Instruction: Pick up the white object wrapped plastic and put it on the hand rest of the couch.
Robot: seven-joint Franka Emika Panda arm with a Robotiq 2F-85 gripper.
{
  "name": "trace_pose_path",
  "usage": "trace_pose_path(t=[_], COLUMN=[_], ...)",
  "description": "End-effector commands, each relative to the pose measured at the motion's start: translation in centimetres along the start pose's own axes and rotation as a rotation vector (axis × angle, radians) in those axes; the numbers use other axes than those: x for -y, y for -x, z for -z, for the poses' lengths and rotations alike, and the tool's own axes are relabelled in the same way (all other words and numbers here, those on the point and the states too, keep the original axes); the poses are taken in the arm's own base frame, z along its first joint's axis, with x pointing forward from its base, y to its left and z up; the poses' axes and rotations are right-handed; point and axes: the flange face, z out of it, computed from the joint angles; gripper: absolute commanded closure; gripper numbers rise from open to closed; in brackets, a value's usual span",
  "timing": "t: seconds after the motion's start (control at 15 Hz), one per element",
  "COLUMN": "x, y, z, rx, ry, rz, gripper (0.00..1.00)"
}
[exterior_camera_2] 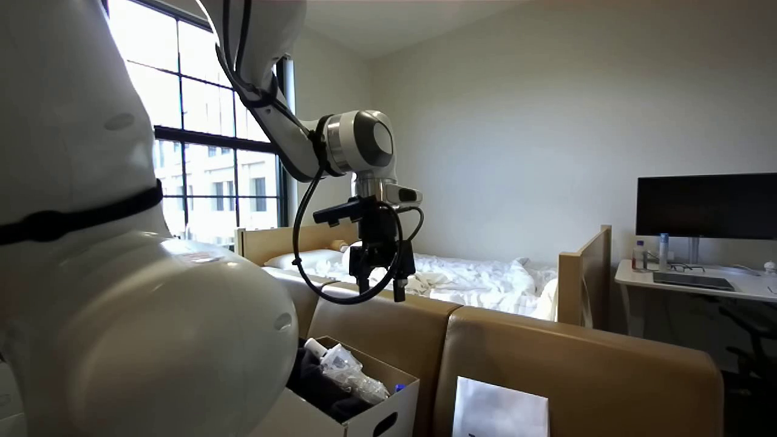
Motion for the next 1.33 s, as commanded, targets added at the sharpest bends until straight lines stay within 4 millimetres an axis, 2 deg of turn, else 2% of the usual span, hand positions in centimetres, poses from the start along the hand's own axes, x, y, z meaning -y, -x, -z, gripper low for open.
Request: trace_pose_path(t=[0.0, 0.07, 0.2, 0.27, 0.6, 0.73, 0.87, 1.27], x=[-0.2, -0.2, 0.3, 0.0, 0.0, -0.2, 0.7, 4.4], y=[-3.4, -4.0, -3.9, 0.0, 0.0, -0.6, -1.6, -4.8], z=[0.2, -0.3, 0.1, 0.0, 0.0, 0.2, -0.7, -2.9], rx=[-0.051, -0.055, -0.062, 0.001, 0.001, -0.021, -0.011, 0.007], ry=[-0.085, -0.066, -0.070, 0.000, 0.000, -0.018, -0.040, -0.188], rz=[-0.029, -0.017, 0.086, 0.000, 0.000, -0.007, -0.077, -0.355], gripper=[0.00, 0.00, 0.00, 0.00, 0.00, 0.00, 0.00, 0.00])
